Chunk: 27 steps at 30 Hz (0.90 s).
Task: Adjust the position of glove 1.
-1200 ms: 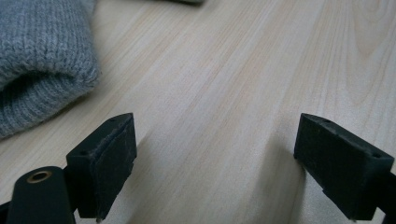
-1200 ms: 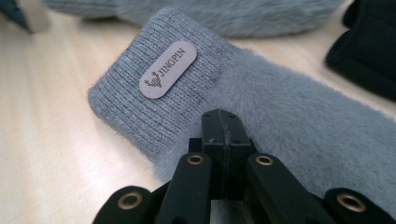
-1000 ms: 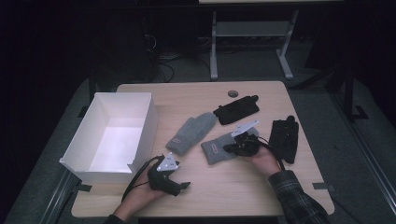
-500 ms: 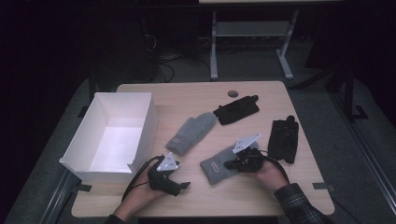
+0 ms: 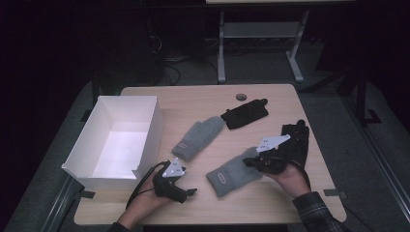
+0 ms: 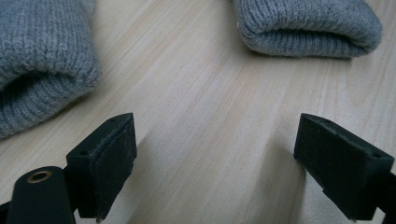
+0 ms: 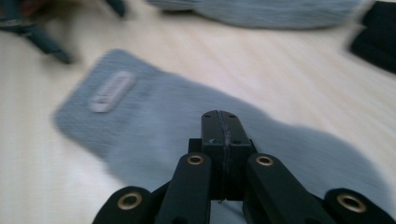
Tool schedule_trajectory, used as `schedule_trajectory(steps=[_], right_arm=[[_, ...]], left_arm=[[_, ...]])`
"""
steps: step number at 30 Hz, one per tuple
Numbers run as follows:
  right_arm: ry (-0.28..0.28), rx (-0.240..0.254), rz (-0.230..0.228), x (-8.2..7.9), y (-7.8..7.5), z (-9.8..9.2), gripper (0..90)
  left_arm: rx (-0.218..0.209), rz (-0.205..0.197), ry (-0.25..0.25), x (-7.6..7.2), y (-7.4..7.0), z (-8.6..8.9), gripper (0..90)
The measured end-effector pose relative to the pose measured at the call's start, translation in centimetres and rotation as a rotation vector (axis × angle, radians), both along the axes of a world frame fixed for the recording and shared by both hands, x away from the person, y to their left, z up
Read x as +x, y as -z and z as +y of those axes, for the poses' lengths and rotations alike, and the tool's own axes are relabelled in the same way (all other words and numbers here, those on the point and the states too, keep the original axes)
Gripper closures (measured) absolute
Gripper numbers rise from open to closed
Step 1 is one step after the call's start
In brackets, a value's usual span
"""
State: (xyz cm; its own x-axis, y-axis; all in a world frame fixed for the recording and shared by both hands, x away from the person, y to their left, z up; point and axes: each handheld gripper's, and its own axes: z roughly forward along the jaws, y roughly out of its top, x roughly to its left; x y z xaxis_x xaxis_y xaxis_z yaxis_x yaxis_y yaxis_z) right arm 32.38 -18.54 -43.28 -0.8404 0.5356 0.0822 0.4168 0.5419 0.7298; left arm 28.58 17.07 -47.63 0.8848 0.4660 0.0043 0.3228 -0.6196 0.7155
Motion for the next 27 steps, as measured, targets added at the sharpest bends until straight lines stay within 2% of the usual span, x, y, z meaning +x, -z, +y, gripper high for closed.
schedule_trajectory(steps=[2, 3, 8, 11, 27], right_arm=[[0.025, -0.011, -0.009, 0.6, 0.2, -0.7, 90.0], [0.045, -0.030, 0.001, 1.0, 0.6, -1.0, 90.0], [0.035, -0.085, 0.040, 1.6, 2.0, -0.3, 90.0], [0.032, -0.083, 0.053, 1.3, 2.1, 0.3, 90.0], [0.007, -0.090, 0.058, 0.0, 1.9, 3.1, 90.0]], left_arm=[[0.000, 0.000, 0.000, 0.0, 0.0, 0.0, 12.3], [-0.003, 0.004, -0.002, 0.0, 0.0, 0.0, 12.3], [-0.004, 0.004, -0.003, 0.0, 0.0, 0.0, 12.3], [-0.004, 0.005, -0.003, 0.0, 0.0, 0.0, 12.3], [-0.002, 0.000, -0.001, 0.0, 0.0, 0.0, 12.3]])
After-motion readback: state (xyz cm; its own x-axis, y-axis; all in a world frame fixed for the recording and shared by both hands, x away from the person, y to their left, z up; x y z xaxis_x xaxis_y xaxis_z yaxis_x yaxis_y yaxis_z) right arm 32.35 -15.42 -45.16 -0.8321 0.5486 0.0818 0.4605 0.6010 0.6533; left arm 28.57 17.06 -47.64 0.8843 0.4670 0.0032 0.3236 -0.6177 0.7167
